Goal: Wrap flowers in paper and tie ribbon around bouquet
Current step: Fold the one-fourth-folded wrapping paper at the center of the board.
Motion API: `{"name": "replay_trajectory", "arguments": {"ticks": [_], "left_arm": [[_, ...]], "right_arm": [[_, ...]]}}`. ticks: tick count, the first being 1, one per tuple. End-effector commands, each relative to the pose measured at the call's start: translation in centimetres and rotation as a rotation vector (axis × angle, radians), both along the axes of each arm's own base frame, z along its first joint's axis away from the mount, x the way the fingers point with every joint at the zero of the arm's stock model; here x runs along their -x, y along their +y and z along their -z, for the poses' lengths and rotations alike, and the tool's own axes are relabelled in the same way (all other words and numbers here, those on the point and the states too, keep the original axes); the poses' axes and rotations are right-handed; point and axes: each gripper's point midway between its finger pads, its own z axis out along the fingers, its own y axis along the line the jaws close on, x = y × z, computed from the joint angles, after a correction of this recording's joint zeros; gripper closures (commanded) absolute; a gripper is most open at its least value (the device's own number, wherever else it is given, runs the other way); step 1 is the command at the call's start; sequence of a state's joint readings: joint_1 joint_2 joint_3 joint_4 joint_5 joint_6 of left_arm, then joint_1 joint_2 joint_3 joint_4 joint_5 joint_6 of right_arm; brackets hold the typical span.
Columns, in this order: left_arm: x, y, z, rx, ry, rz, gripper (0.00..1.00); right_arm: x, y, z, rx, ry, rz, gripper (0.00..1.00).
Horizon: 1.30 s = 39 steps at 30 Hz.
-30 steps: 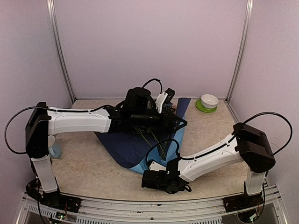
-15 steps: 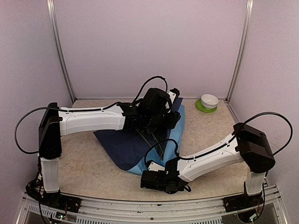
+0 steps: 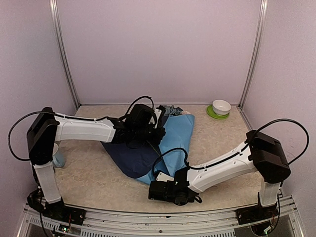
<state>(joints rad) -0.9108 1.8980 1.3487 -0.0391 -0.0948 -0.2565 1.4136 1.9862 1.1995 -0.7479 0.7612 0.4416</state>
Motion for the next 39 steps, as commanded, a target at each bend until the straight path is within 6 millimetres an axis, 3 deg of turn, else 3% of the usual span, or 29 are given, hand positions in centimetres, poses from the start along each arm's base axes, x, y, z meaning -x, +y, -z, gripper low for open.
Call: {"name": "replay_trajectory", "arguments": {"ticks": [1,8,13,18,20,22,24,28,32,33,36,39], "left_arm": [[1.0,1.2,-0.4,0.181,0.057,0.051,1.00],[1.1,3.8,3.7,0.144,0.087,0.011,1.00],[1.4,4.7,4.9,0.160,0.102,-0.006,1.00],[1.6,5.5,5.4,0.168,0.100,-0.009,1.00],[1.9,5.8,5.7,0.185,0.109,-0.009,1.00],[2.1,6.0,5.8,0.213,0.117,-0.013,1.00],[2.3,6.2,6.1,0.224,0.126,-0.014,1.00],[2.5,6.3,6.7,0.229,0.139,-0.011,1.00],[2.6,6.7,7.1,0.235,0.147,-0.019,1.00],[2.6,6.7,7.3,0.236,0.149,-0.020,1.00],[2.6,6.9,7.4,0.242,0.152,-0.021,1.00],[2.6,7.0,7.4,0.243,0.152,-0.023,1.00]], "right_arm": [[0.7,0.5,-0.1,-0.021,0.022,-0.008,0.71],[1.6,1.7,-2.9,-0.197,0.072,-0.061,0.36],[3.4,2.9,-5.7,-0.372,0.146,-0.182,0.26],[6.2,2.9,-9.7,-0.582,0.234,-0.367,0.06],[8.3,3.6,-12.3,-0.713,0.318,-0.483,0.04],[8.5,3.5,-13.5,-0.794,0.364,-0.503,0.03],[7.7,3.4,-13.5,-0.858,0.431,-0.478,0.04],[3.6,3.3,-12.3,-0.911,0.454,-0.308,0.15],[0.2,3.3,-10.7,-0.894,0.388,-0.157,0.51],[-0.1,3.5,-10.1,-0.886,0.392,-0.142,0.59],[0.7,5.4,-8.7,-0.862,0.468,-0.200,0.70],[0.2,4.4,-5.9,-0.785,0.486,-0.087,0.70]]}}
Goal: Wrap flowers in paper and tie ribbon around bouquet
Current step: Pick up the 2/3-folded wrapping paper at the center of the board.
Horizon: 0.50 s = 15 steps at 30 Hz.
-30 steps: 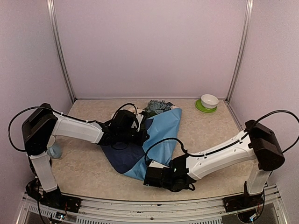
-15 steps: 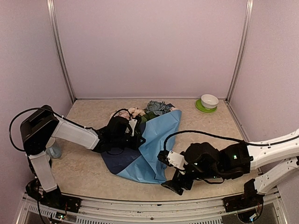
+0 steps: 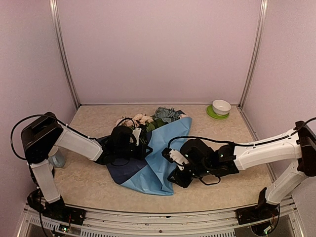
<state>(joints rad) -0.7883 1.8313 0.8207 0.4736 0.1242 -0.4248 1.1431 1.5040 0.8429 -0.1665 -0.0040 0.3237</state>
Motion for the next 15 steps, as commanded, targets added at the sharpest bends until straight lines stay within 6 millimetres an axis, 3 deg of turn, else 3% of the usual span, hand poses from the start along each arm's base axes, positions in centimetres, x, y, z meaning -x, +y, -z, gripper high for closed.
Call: {"name": "replay_trajectory", "arguments": {"ticks": [1,7,10,13,15], "left_arm": [[-0.1,0.2,-0.9,0.036,-0.010,-0.002,1.00],[0.2,0.3,-0.3,0.030,-0.003,0.005,1.00],[0.3,0.3,-0.2,0.035,0.003,0.007,1.00],[0.4,0.4,0.0,0.029,0.006,0.007,1.00],[0.4,0.5,-0.1,0.029,0.005,0.005,1.00]], "right_arm": [[-0.4,0.1,1.3,0.036,0.049,0.063,0.67],[3.2,-1.2,1.6,-0.059,0.102,0.004,0.49],[5.9,-0.4,2.0,-0.048,0.052,-0.079,0.39],[5.5,0.2,2.9,-0.011,0.011,-0.063,0.38],[4.3,0.2,3.6,0.044,-0.034,-0.026,0.46]]}}
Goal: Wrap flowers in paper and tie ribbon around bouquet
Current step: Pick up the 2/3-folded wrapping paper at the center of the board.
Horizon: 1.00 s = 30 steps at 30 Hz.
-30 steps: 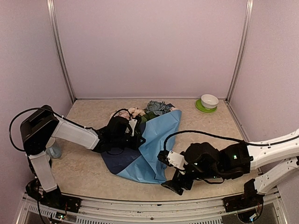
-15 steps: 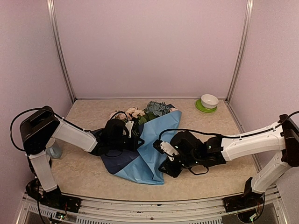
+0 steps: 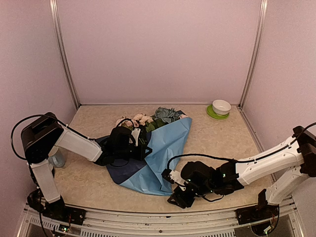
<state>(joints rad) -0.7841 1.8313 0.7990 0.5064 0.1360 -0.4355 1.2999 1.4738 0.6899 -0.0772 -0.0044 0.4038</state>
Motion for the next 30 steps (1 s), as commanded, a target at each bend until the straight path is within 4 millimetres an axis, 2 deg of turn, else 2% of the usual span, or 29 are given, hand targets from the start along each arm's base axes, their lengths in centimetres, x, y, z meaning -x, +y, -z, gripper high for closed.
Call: {"name": "replay_trajectory", "arguments": {"ticks": [1,5,11,13,16,19,22,27,30], "left_arm": [[0.2,0.3,-0.3,0.011,0.001,0.005,1.00],[0.2,0.3,-0.6,0.009,-0.006,0.011,1.00],[0.2,0.2,-0.6,0.006,-0.004,0.013,1.00],[0.2,0.2,-0.6,0.007,-0.003,0.012,1.00],[0.2,0.3,-1.2,0.014,-0.012,0.012,1.00],[0.1,0.4,-2.2,0.022,-0.028,0.013,1.00],[-0.4,0.5,-3.0,0.028,-0.044,0.006,1.00],[-1.0,0.5,-3.6,0.033,-0.055,0.009,1.00],[-0.8,0.6,-2.9,0.025,-0.039,0.012,1.00]], "right_arm": [[-2.9,0.8,0.4,0.053,-0.117,0.089,0.51],[-3.4,0.8,1.3,0.078,-0.135,0.096,0.54],[-3.8,0.6,2.7,0.113,-0.161,0.102,0.67],[-4.5,0.3,2.6,0.118,-0.187,0.135,0.77],[-5.2,-0.3,2.5,0.132,-0.216,0.180,0.99],[-5.5,-1.8,2.9,0.178,-0.234,0.225,1.00],[-5.3,-4.2,3.6,0.285,-0.249,0.283,1.00],[-3.2,-7.1,4.8,0.418,-0.218,0.301,1.00],[-2.4,-8.5,5.0,0.475,-0.200,0.329,1.00]]}}
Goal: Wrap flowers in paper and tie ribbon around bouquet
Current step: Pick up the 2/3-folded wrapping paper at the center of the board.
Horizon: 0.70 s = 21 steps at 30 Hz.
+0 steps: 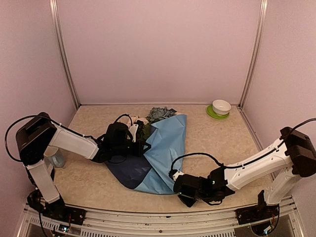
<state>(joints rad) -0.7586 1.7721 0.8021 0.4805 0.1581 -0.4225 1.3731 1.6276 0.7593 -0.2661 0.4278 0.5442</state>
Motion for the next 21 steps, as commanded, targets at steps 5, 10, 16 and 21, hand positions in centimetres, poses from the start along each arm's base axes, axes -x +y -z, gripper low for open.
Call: {"name": "replay_trajectory", "arguments": {"ticks": [5,10,16,21], "left_arm": [[0.9,1.2,1.9,-0.029,0.047,-0.010,1.00],[1.3,2.0,4.1,-0.069,0.078,-0.028,1.00],[2.0,1.1,5.3,-0.064,0.111,0.000,1.00],[2.3,1.2,5.8,-0.071,0.122,0.006,1.00]], "right_arm": [[2.6,-4.7,1.3,0.181,0.087,0.078,1.00],[4.5,-4.2,1.5,0.171,0.144,0.047,1.00],[5.6,-2.3,-0.8,0.058,0.176,-0.030,0.62],[6.4,0.4,-5.9,-0.232,0.248,-0.204,0.31]]}}
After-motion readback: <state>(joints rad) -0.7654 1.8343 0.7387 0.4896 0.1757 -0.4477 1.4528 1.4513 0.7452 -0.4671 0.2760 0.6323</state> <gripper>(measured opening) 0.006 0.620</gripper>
